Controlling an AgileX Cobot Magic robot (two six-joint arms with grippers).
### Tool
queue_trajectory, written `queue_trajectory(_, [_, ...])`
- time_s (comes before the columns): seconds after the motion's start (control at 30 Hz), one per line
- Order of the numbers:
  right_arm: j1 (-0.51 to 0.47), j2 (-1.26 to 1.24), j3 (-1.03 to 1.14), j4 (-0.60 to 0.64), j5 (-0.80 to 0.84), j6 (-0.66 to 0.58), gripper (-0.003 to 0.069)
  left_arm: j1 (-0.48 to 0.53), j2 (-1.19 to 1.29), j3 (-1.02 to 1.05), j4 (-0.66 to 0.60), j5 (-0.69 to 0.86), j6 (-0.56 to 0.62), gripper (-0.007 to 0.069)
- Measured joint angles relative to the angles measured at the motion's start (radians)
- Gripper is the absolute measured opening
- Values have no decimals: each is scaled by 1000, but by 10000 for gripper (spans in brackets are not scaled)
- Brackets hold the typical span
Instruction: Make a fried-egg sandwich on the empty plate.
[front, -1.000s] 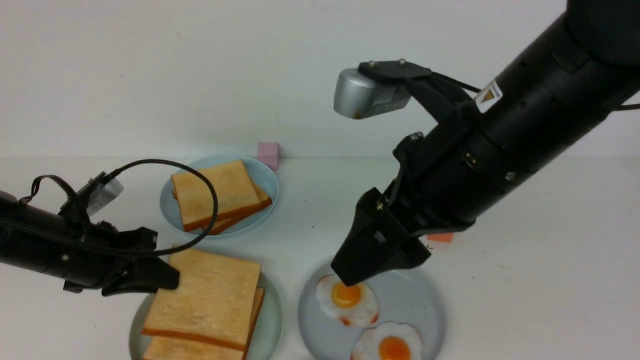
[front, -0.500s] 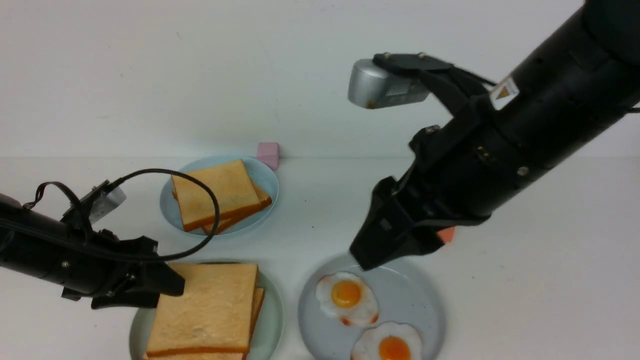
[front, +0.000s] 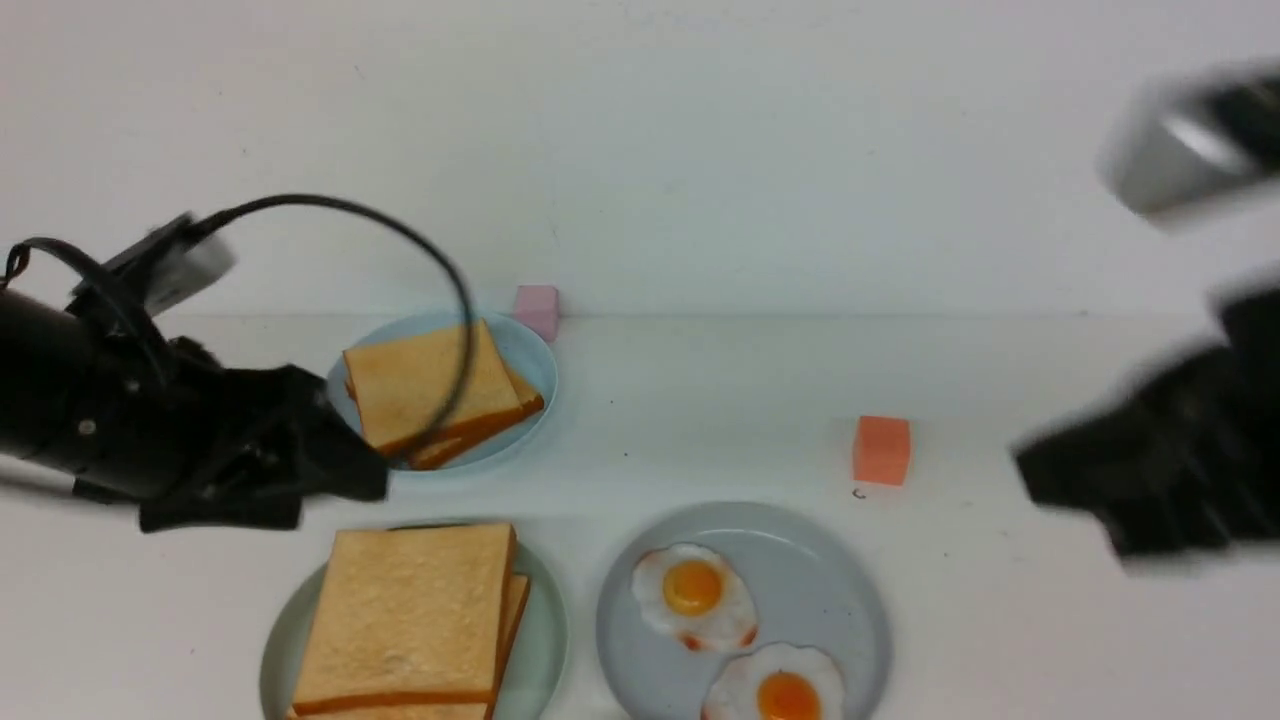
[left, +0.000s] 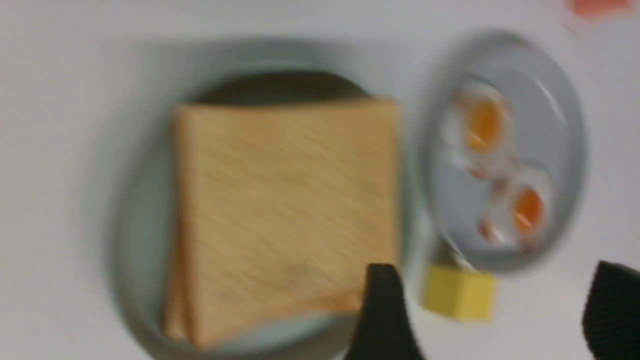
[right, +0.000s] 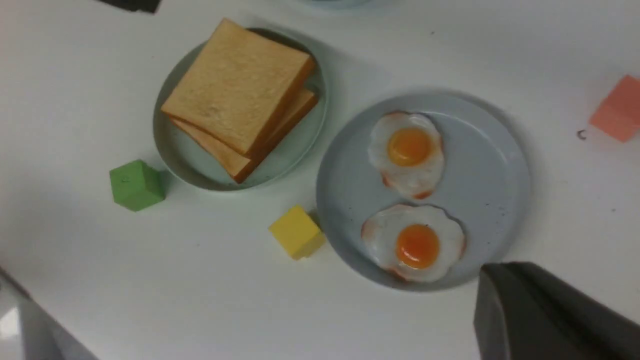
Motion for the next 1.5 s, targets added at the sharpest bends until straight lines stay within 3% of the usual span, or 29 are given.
queue_trajectory(0.1, [0,-156,176,-17,-128,-35,-10,-54,-122,32,70,2,-78,297])
queue_trajectory(0.13, [0,-239,264,-36,-200,-44,-10,-74,-200,55,92,4,-123,199])
queue_trajectory(0.17, [0,-251,277,-40,-211,-44,-10,-81,-212,63,97,2,-129,185])
queue_trajectory(0.2, [0,-352,380,-81,-303,-51,-10,-102,-307,104,109,0,-178,72])
queue_trajectory(0.23, [0,-403,432,-110,-352,-52,-10,-121,-382,134,113,-1,-213,11])
queue_trajectory(0.27, [0,-431,461,-128,-380,-55,-9,-133,-420,160,114,-1,-231,-8])
queue_trajectory(0.47, [0,-649,653,-234,-530,-59,-8,-168,-795,324,154,29,-337,-13])
queue_trajectory(0.7, [0,-750,748,-239,-535,-62,-5,-168,-1120,357,260,25,-344,-13])
queue_trajectory(1.27, [0,-751,802,-241,-497,-62,6,-168,-1169,368,364,3,-330,-13])
queue_trajectory(1.37, [0,-751,802,-241,-495,-62,7,-168,-1169,452,490,-160,-373,-13])
queue_trajectory(1.5, [0,-751,802,-241,-495,-63,8,-135,-1211,653,689,-412,-562,-13])
